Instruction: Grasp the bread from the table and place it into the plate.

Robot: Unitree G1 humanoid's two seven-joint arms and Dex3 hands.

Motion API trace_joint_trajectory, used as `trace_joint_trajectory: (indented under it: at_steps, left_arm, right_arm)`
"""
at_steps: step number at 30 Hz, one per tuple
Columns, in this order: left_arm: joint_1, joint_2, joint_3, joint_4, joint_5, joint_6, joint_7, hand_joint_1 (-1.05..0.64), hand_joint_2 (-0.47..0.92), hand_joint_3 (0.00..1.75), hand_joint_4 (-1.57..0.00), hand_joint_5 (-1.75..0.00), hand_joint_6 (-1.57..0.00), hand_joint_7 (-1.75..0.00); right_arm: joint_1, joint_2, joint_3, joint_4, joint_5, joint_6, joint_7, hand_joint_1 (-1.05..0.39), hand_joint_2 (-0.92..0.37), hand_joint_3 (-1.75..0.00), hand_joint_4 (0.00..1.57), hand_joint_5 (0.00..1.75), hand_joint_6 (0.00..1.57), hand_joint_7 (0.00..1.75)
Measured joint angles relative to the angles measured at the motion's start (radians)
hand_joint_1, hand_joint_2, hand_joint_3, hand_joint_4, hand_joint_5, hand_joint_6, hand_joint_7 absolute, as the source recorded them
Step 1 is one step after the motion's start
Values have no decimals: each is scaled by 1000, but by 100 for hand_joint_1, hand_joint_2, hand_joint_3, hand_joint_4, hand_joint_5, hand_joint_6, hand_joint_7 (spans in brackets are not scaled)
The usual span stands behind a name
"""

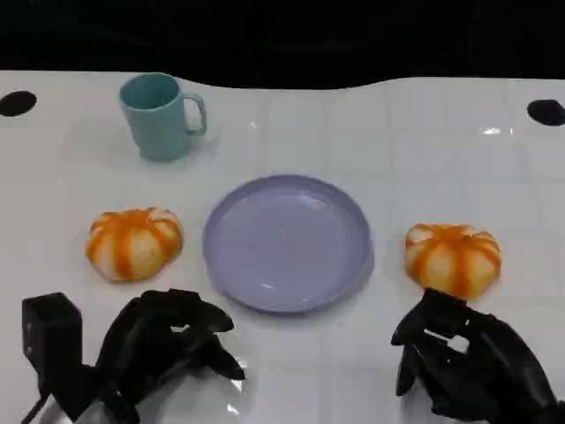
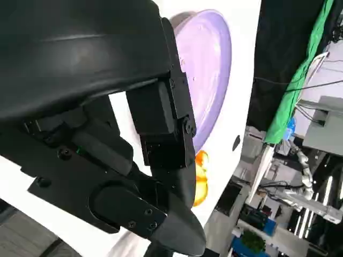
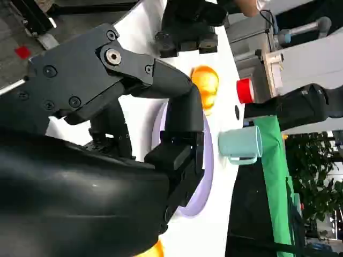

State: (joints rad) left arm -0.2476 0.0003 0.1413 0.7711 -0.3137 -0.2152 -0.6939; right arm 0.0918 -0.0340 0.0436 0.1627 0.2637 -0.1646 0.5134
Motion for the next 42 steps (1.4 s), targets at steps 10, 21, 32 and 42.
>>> trace_joint_trajectory:
  at_steps: [10,21,32,42]
  left_arm:
    - [0,0,0,0,1,-1,0,-105,78,0,-153,-52,-157,-20]
    - [0,0,0,0,1,-1,0,-105,79,0,-152,-52,-157,-20]
    - [0,1,-1,0,2,-1,0,-105,78,0,-152,-53,-157,-20]
    - [0,1,-1,1,2,-3,0,-105,78,0,-153,-53,-157,-21]
  right_arm:
    - [0,0,0,0,0,0,0,-46,-62,-86,58,175,62,132]
    - [0,0,1,-1,-8,0,0,-46,-63,-84,57,175,62,132]
    - [-2,0,-1,-2,-8,-13,9,-45,-65,-82,58,175,60,126]
    - [-42,-4,-26,-25,24,-42,26,-47,-89,-26,48,159,50,104]
